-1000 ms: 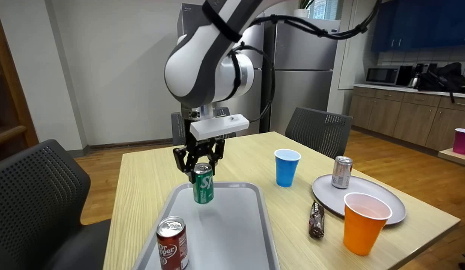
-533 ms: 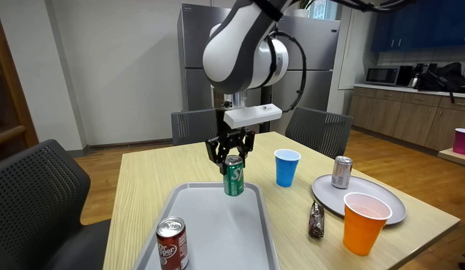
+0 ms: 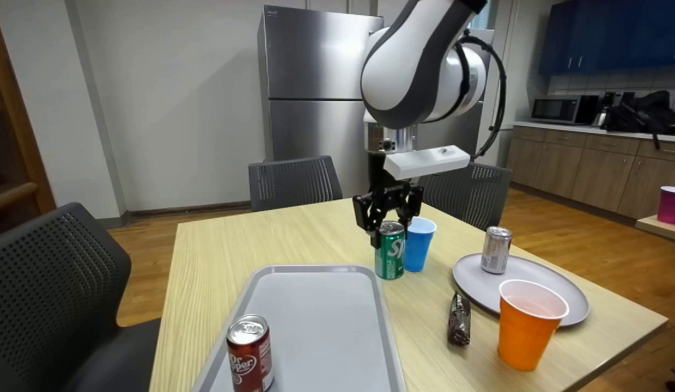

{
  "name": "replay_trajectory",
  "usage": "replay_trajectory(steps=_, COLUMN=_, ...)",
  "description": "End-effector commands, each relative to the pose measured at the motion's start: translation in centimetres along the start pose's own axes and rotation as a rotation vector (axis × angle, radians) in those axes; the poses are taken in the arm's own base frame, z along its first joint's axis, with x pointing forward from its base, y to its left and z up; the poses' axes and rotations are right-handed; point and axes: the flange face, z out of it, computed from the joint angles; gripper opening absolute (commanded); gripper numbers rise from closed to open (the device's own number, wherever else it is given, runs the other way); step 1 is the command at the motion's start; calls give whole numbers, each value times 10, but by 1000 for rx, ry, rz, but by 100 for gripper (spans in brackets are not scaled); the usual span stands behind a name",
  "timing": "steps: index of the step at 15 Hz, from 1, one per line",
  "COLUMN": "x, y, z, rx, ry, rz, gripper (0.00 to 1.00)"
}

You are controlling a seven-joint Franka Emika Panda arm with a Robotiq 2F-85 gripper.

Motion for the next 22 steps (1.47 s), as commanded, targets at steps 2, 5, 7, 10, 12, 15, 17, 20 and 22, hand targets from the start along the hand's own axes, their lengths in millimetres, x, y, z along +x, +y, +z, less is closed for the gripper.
replay_trajectory(steps=2, x=-33, y=38, z=-12, rx=9, ry=25, rz=43, gripper=39)
replay_trajectory(steps=5, x=-48, y=66, z=-8, rx=9, ry=20, rz=81, gripper=39)
replay_trajectory(steps=7, x=-56, y=85, z=-5, rx=5, ry=14, rz=104, gripper=39)
replay_trajectory(steps=10, x=-67, y=117, z=0, rx=0, ry=2, rz=143, gripper=39)
replay_trajectory(steps=12, x=-73, y=137, z=3, rx=-5, ry=-5, rz=169, gripper=39)
replay_trajectory(steps=15, x=-82, y=164, z=7, rx=-10, ry=-22, rz=217, gripper=39)
replay_trajectory(steps=17, x=-89, y=180, z=10, rx=-15, ry=-32, rz=252, gripper=39)
replay_trajectory(steps=20, x=-99, y=200, z=14, rx=-12, ry=-34, rz=305, gripper=39)
replay_trajectory(steps=22, x=-105, y=212, z=18, rx=-10, ry=-34, rz=341, gripper=39)
